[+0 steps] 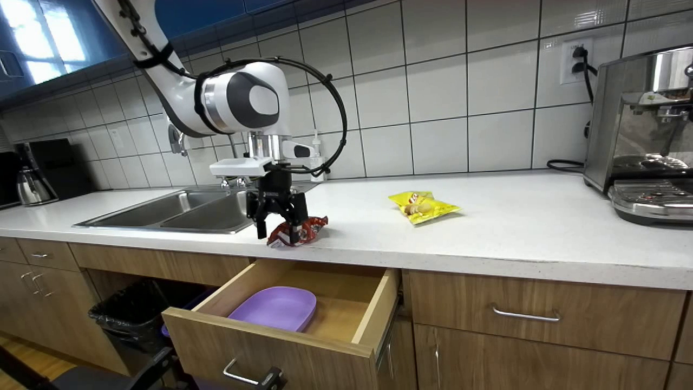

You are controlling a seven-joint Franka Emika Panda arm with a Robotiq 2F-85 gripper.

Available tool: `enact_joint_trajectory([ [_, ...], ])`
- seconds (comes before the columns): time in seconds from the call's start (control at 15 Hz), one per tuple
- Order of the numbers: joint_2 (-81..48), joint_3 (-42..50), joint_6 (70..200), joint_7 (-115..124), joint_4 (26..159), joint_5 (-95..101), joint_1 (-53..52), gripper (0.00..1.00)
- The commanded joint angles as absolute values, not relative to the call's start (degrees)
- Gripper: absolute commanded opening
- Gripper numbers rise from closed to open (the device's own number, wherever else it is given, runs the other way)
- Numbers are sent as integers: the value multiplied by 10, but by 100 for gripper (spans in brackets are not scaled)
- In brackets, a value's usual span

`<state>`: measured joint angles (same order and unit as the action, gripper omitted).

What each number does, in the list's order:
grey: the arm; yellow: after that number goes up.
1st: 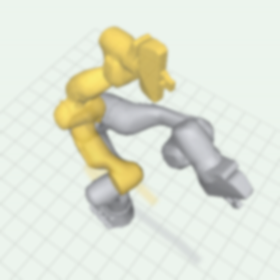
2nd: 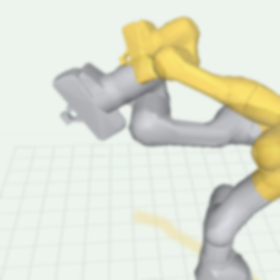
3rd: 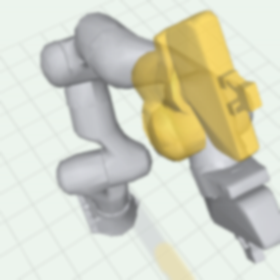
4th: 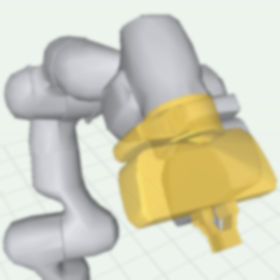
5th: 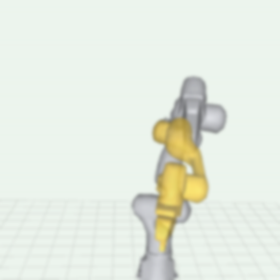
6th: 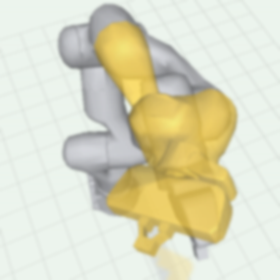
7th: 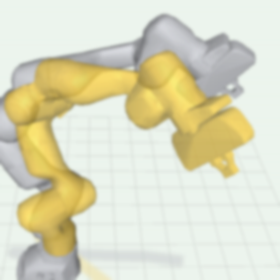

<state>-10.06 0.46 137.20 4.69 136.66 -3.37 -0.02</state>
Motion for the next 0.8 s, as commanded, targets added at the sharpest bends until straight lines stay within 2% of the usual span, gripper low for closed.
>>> enact_joint_trajectory([
  [0.0,-62,0,1365,26,1395,-43,1,100],
  [0.73,-30,0,1361,12,1374,-48,1,100],
])
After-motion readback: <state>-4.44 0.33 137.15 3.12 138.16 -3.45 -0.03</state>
